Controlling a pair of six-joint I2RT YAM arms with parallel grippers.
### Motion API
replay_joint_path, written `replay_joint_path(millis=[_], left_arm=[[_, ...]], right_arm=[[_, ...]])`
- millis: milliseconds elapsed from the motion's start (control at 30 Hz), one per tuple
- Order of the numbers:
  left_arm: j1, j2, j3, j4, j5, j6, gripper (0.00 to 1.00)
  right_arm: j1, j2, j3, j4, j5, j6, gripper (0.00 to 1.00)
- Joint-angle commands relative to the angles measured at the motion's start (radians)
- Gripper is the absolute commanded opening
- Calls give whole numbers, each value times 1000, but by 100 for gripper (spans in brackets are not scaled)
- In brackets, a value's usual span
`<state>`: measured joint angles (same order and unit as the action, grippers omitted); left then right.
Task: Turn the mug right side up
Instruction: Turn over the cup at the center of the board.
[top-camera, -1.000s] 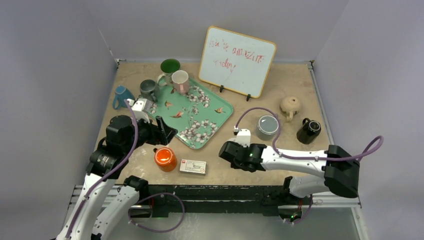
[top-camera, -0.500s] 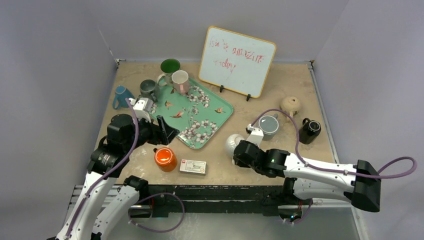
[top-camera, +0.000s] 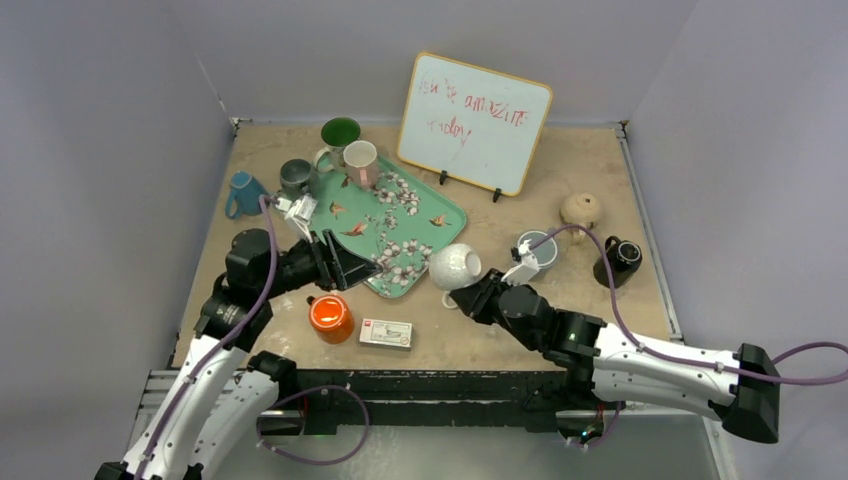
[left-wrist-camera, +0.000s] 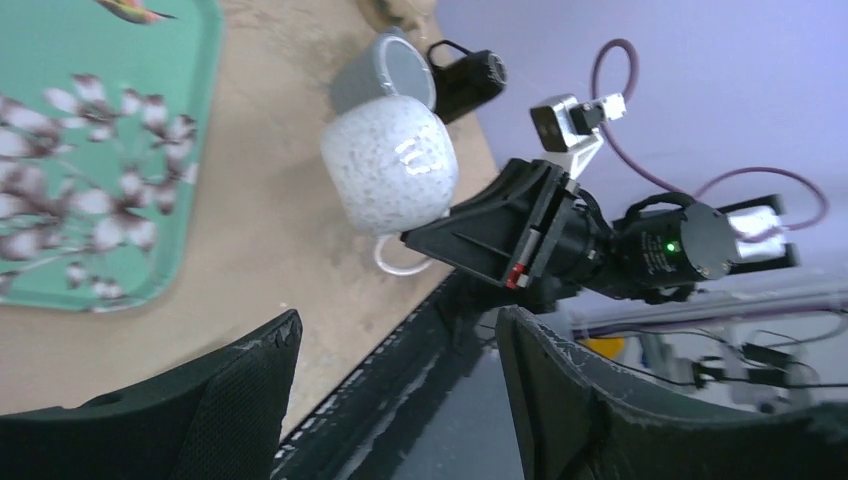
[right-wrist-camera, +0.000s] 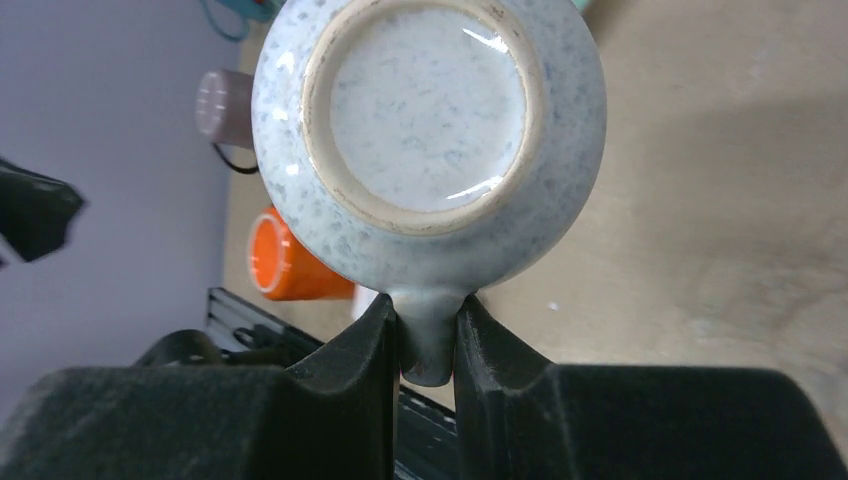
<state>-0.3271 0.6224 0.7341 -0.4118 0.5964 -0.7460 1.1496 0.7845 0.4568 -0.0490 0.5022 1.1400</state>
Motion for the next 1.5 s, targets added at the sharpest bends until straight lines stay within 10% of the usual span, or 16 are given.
replay_joint_path(millis=[0,400,967,1467], left_arm=[[7,1,-98,338,195,-260,69],[7,65,-306,949,307,-538,54],[5,191,-394,1364,308,-746,57],[5,247,-415,1605,278,-860,32]], right_arm=[[-4,-6,90,323,5,-50,0],[-5,72,197,546,-126,-102,0],[-5,188,304,730,-250,-101,0],[-18,306,342,850,-332,-48,0]])
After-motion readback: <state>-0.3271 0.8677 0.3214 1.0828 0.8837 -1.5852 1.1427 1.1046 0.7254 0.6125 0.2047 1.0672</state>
